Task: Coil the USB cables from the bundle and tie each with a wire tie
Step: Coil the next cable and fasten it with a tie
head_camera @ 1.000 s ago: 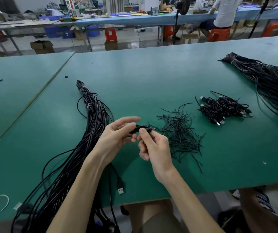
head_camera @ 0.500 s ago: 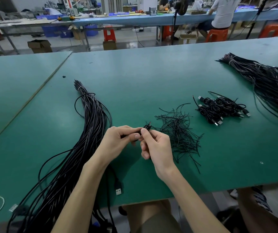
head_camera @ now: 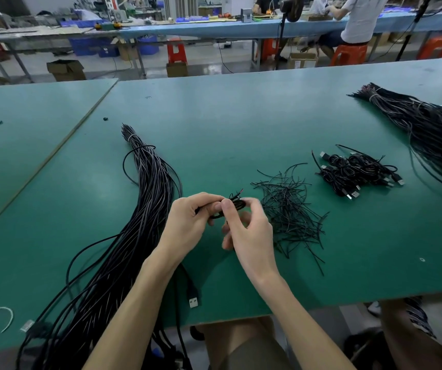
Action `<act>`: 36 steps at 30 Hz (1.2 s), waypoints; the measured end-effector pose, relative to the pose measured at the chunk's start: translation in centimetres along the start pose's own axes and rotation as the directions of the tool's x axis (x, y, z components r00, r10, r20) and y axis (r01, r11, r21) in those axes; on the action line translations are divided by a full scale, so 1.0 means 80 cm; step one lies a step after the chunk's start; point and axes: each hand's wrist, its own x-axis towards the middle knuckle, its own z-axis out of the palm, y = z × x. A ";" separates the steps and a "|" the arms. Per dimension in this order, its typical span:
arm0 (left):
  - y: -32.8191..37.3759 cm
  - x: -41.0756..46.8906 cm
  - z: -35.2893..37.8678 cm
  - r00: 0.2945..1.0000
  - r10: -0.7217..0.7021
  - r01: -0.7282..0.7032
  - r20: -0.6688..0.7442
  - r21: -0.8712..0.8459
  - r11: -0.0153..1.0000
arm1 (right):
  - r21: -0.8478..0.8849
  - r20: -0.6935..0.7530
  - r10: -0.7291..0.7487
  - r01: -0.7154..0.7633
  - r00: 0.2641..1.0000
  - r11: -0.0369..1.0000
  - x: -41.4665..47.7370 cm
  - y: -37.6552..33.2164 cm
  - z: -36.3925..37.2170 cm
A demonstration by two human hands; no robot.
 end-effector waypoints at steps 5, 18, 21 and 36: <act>0.001 -0.002 0.004 1.000 -0.009 0.006 0.030 0.084 0.996 | 0.164 0.030 -0.037 0.031 0.999 0.986 0.003 0.002 -0.008; 0.003 -0.001 0.008 0.997 -0.009 0.002 0.075 0.102 0.995 | 0.265 0.022 -0.019 0.013 1.000 0.964 0.006 0.005 -0.010; 0.003 0.000 0.009 0.998 -0.024 0.023 0.059 0.026 0.999 | 0.325 0.003 0.037 -0.036 0.999 0.945 0.007 0.006 -0.011; 0.001 -0.002 0.010 0.997 -0.019 0.021 0.077 -0.032 0.999 | 0.294 0.049 0.047 -0.060 0.998 0.954 0.003 0.004 -0.010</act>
